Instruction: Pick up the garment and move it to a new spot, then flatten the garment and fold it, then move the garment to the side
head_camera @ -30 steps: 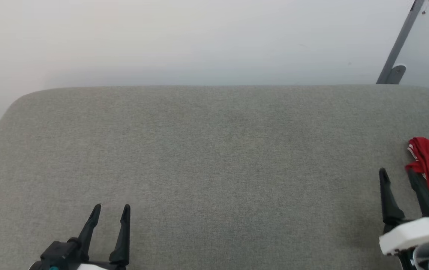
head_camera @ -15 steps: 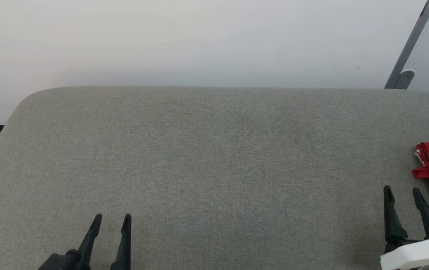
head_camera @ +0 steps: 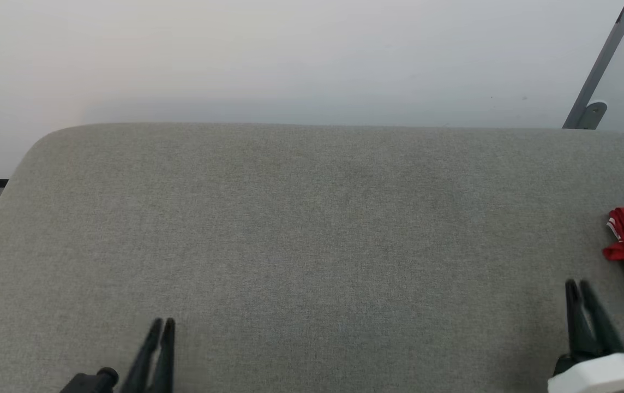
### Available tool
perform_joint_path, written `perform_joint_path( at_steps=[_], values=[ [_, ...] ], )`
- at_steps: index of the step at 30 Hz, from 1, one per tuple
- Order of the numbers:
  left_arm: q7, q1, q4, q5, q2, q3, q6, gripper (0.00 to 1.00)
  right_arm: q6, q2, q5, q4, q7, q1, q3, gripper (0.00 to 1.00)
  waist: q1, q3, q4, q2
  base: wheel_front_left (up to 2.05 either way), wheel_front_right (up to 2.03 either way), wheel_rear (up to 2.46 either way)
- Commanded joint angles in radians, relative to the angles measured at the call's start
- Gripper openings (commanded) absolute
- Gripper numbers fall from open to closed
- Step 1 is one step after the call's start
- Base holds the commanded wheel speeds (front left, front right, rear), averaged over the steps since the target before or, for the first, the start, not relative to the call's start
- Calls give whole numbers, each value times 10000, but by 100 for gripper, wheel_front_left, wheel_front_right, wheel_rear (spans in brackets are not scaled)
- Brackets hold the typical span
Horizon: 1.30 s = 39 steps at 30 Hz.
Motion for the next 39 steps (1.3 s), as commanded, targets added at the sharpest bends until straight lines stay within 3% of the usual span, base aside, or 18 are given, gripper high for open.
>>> perform_joint_path(
  at_steps=[1, 3, 23, 39],
  values=[
    [5, 5, 28, -31, -18, -6, 0, 0, 0, 16, 30, 31, 19, 5, -3, 0, 0, 1, -1, -1, 0, 0, 0],
    [12, 8, 214, -31, -95, -30, 1, 0, 0, 107, 29, 223, 35, 121, 9, 0, 0, 1, -3, -1, 0, 0, 0],
    [824, -768, 595, -3739, -140, 253, 8, 0, -1, 334, 3470, 239, 935, -340, 28, 0, 0, 36, -149, -1, 0, 0, 0],
    [1335, -1225, 790, -5841, -203, 465, 7, 0, 0, 469, 5477, 248, 1457, -615, 50, 0, 0, 62, -254, -1, 0, 0, 0]
  ],
)
